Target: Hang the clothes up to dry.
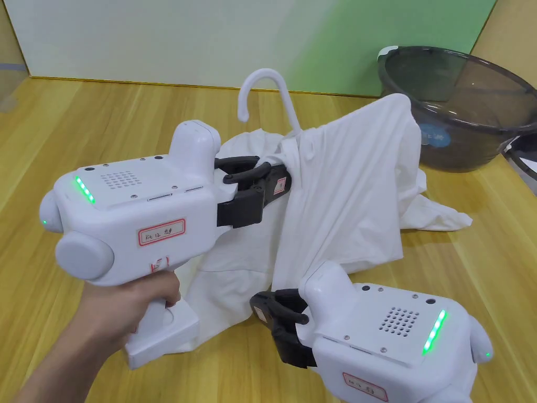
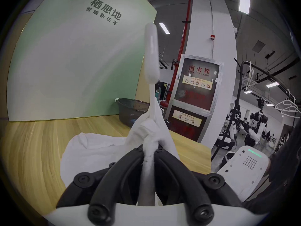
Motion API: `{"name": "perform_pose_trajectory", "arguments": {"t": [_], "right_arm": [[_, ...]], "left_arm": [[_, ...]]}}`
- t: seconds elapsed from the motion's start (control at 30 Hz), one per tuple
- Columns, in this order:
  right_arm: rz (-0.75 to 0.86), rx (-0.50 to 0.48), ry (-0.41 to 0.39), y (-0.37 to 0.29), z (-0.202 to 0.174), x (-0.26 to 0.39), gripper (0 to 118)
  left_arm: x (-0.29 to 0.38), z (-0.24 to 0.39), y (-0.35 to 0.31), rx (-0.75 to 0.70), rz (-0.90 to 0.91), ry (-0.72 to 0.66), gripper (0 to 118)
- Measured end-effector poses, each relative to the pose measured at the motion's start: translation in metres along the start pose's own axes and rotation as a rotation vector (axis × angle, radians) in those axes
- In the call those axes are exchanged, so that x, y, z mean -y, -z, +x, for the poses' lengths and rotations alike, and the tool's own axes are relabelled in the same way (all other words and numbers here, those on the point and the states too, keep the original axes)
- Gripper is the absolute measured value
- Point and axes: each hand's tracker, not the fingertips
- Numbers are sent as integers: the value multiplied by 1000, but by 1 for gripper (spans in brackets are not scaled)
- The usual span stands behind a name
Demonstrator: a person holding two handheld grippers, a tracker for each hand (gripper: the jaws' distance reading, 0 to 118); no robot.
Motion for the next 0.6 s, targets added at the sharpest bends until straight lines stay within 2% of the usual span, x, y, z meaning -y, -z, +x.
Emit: {"name": "perform_pose_trajectory", "arguments": {"t": [0.07, 0.1, 0.13, 0.17, 0.2, 0.23, 0.27, 0.3, 0.33, 0.37, 0.5, 0.6], "right_arm": [[-107, -159, 33, 8, -3, 4, 0], [-130, -180, 13, 14, -10, 9, 0], [-142, -153, -32, 19, -18, 14, 0], [-103, -84, -153, 18, -26, 18, 0], [-65, -5, -204, 15, -24, 18, 0], [-64, 6, -165, 15, -21, 16, 0], [-38, -51, -79, 10, -15, 14, 0], [4, -160, 8, -1, -6, 11, 0], [39, -217, 51, -11, 2, 7, 0], [84, -228, 79, -24, 8, 3, 0], [210, -70, -47, -91, 37, -28, 0], [313, -3, -171, -140, 63, -64, 1]], "left_arm": [[-2, 0, -3, -23, 66, -19, 6], [-7, -3, -4, -7, 69, -58, 6], [-11, -5, -5, -7, 71, -51, 6], [-12, -7, -6, 22, 69, -12, 6], [-12, -7, -6, 24, 59, -5, 6], [-12, -6, -6, 19, 48, 4, 6], [-11, -2, -5, -1, 25, 54, 6], [-9, 2, -4, -27, 18, 93, 6], [-7, 2, -3, -24, 10, 90, 6], [-7, -1, -2, -3, -2, 70, 6], [-4, -2, -2, 12, -15, 100, 6], [-7, -1, -2, 75, -43, 107, 6]]}}
